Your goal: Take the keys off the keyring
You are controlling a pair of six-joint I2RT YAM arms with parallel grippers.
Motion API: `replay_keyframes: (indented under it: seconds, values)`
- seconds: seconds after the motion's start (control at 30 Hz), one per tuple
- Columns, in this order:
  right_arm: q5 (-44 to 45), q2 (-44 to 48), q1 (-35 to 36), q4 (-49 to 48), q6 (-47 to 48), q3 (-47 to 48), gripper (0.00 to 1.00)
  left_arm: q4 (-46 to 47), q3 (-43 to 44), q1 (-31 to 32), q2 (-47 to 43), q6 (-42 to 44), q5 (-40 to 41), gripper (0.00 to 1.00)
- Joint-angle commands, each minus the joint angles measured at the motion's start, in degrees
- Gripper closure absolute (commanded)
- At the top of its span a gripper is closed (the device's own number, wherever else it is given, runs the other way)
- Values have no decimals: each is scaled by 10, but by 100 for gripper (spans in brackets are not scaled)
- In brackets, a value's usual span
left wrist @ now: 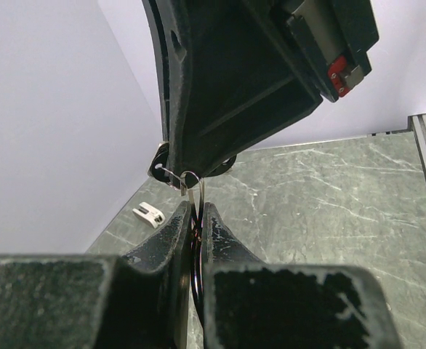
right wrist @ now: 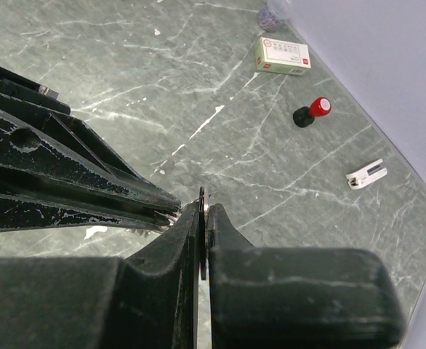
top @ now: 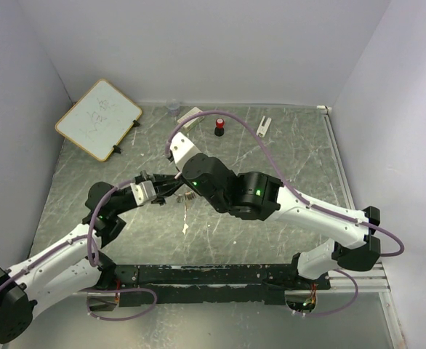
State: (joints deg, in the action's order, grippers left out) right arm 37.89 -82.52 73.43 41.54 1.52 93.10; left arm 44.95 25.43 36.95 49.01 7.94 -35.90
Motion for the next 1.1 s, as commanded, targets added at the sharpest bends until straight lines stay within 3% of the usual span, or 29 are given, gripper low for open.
replay_keyframes:
  seconds: [0.0, 0.33, 0.67, 1.07]
  values:
    - [0, 8, -6, -27, -5, -11, 100, 15, -3, 9, -17, -14, -71, 93]
    - [-20, 17, -9, -53, -5, -38, 100, 51, -10, 9, -34, -35, -74, 93]
    - [-153, 81, -13, -120, -26, -80, 100, 130, -17, 9, -56, -71, -79, 93]
    - [-196, 124, -18, -140, -30, -126, 100, 160, -8, 9, -75, -104, -87, 93]
